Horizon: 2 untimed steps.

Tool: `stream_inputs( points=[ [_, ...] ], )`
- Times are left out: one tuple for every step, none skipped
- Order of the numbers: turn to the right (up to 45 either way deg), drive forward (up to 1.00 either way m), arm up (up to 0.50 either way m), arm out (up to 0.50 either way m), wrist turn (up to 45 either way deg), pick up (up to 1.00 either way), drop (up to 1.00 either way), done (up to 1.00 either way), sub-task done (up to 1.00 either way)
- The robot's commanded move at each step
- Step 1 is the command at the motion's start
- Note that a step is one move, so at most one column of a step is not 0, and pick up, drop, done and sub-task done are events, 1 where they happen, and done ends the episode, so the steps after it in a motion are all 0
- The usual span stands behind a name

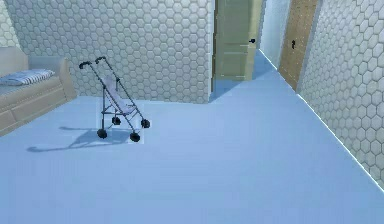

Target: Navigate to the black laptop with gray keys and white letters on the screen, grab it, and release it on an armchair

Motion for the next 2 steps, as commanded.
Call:
stream_inputs(
  points=[
    [0.0, 0.00, 0.00, -0.08, 0.0, 0.00, 0.00, 0.00, 0.00],
    [0.0, 0.00, 0.00, 0.00, 0.0, 0.00, 0.00, 1.00, 0.00]
  ],
)
